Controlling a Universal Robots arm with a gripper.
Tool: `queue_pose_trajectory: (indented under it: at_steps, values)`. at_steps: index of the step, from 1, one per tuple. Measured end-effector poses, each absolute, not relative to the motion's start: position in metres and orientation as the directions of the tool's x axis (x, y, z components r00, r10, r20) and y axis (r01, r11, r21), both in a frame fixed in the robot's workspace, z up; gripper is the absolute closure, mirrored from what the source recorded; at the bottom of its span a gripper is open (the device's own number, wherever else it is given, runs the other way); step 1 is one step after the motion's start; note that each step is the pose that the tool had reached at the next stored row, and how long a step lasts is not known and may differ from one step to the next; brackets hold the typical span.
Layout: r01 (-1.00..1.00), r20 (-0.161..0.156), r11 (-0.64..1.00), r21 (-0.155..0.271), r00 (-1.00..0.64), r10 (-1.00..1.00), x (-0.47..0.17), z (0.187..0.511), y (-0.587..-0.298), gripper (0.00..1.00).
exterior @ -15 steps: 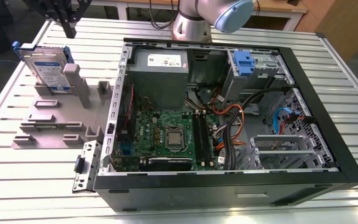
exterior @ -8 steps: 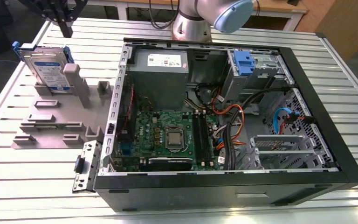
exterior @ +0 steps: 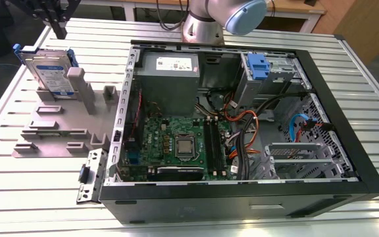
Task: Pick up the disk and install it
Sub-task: 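Reach for the disk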
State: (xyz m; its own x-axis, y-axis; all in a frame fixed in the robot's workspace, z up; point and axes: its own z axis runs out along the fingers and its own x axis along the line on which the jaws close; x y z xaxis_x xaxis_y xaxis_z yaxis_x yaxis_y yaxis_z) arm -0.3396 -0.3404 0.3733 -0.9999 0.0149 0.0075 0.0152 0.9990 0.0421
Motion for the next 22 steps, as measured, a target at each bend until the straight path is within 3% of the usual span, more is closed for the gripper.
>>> queue_pose_trajectory:
  at_steps: [22]
  values:
    - [0.022,0.012,0.999,0.041,-1.000,0.022,-0.384,0.369,-0.338,0.89]
